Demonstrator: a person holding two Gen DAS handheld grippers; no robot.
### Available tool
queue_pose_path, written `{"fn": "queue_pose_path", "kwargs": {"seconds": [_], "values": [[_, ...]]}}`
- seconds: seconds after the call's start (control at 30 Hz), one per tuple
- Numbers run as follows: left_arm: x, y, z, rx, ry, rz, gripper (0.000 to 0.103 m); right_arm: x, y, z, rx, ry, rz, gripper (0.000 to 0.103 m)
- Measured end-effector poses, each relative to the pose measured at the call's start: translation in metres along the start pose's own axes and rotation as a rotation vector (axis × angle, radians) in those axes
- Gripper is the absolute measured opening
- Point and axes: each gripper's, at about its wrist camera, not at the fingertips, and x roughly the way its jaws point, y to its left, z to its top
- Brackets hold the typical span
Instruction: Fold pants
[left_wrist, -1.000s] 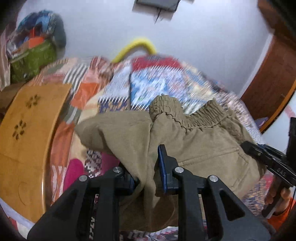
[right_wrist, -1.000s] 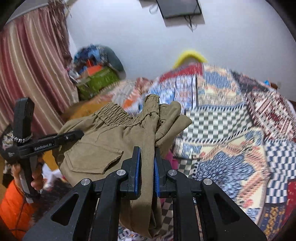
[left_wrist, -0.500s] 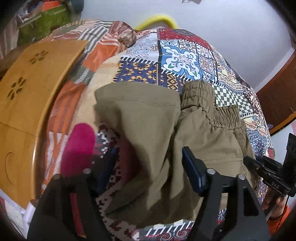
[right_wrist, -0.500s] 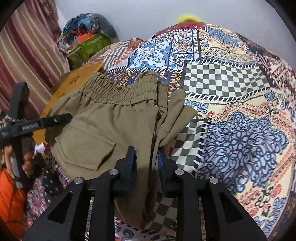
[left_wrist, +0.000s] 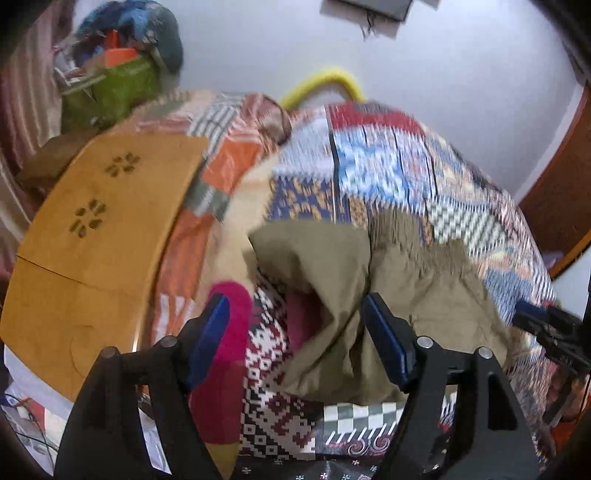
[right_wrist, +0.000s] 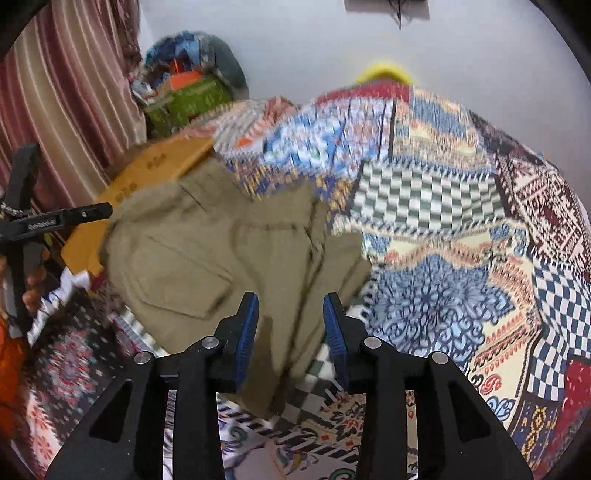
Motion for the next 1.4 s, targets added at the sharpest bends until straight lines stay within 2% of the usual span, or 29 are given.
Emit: {"fn": "queue_pose_path", "kwargs": {"seconds": [0.17, 0.27, 0.4, 0.47, 0.57, 0.67, 0.9, 1.1, 1.27, 1.4], "values": [[0.019, 0.004, 0.002, -0.017, 0.066, 0.019, 0.075, 0.015, 0.013, 0.0, -0.009, 0.027, 0.028, 0.033], [0.044, 0.005, -0.009, 0.012, 0.12, 0.128, 0.075, 0.035, 0.013, -0.011, -0.017, 0.09, 0.011, 0.033], [0.061, 0.031, -0.021, -0.031, 0.16, 0.223, 0.074, 0.04, 0.003, -0.022, -0.021, 0.12, 0.005, 0.033], [0.06, 0.044, -0.023, -0.052, 0.164, 0.268, 0.067, 0.034, -0.002, -0.022, -0.015, 0.113, 0.0, 0.033], [0.051, 0.057, -0.028, -0.098, 0.166, 0.263, 0.065, 0.019, -0.008, -0.019, 0.0, 0.079, -0.003, 0.033], [0.027, 0.05, -0.029, -0.094, 0.107, 0.234, 0.065, -0.002, -0.01, -0.016, 0.014, 0.03, 0.006, 0.033], [-0.066, -0.02, -0.025, 0.0, -0.07, 0.154, 0.065, -0.092, 0.0, -0.006, 0.02, -0.137, 0.02, 0.033], [-0.185, -0.102, -0.032, 0.11, -0.268, 0.081, 0.066, -0.196, 0.031, -0.008, -0.021, -0.333, 0.028, 0.033], [-0.291, -0.157, -0.057, 0.151, -0.441, 0.017, 0.07, -0.283, 0.063, -0.024, -0.058, -0.493, 0.055, 0.036], [-0.353, -0.19, -0.088, 0.187, -0.547, 0.006, 0.075, -0.334, 0.084, -0.044, -0.089, -0.587, 0.066, 0.039]]}}
